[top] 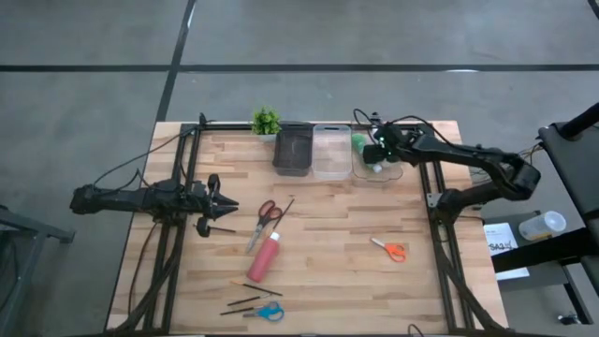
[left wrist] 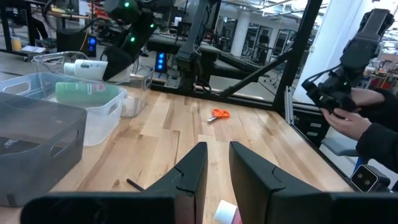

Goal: Pick & Place Paint Supplies
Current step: Put the white paint bottle into the transparent bin, then put the pink paint bottle into the transparent bin

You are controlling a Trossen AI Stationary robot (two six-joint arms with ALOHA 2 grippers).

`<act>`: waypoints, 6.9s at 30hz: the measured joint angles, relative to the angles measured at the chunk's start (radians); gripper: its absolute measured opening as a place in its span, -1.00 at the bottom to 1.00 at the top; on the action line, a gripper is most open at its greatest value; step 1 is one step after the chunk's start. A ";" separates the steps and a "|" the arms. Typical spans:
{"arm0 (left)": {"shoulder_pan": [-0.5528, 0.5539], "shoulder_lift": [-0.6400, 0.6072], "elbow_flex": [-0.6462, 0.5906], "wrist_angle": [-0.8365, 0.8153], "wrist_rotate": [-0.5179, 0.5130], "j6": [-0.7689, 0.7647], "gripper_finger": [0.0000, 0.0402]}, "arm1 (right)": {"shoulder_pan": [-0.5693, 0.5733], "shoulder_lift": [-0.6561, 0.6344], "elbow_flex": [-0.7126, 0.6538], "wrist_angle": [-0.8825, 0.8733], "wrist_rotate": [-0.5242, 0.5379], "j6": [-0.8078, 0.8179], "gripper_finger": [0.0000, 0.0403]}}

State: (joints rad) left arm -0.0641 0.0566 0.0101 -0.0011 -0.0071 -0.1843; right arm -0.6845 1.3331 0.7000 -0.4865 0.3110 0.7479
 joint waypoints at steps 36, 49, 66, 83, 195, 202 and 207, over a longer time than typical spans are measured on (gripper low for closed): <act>0.000 0.000 0.000 0.000 0.000 0.000 -0.62 | 0.010 0.013 0.048 0.034 -0.078 -0.132 0.30; 0.000 0.000 0.000 0.000 0.000 0.000 -0.62 | 0.294 -0.205 0.048 0.195 -0.284 -0.478 0.30; 0.000 0.000 0.000 0.000 0.000 0.000 -0.62 | 0.668 0.044 0.046 0.907 -0.673 -1.090 0.30; 0.000 0.000 0.000 0.000 0.000 0.000 -0.62 | 0.721 0.607 0.338 1.126 -0.825 -0.996 0.30; 0.000 0.000 0.000 0.000 0.000 0.000 -0.62 | 0.733 0.932 0.768 0.558 -0.782 -1.069 0.08; 0.000 0.000 0.000 0.000 0.000 0.000 -0.62 | 0.732 0.879 0.768 0.486 -0.779 -1.064 0.08; 0.000 0.005 0.000 0.000 0.000 0.000 -0.62 | 0.731 0.811 0.768 0.394 -0.747 -1.029 0.08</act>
State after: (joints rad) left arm -0.0639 0.0614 0.0101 -0.0010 -0.0074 -0.1841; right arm 0.0464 2.1442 1.4681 -0.0926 -0.4361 -0.2814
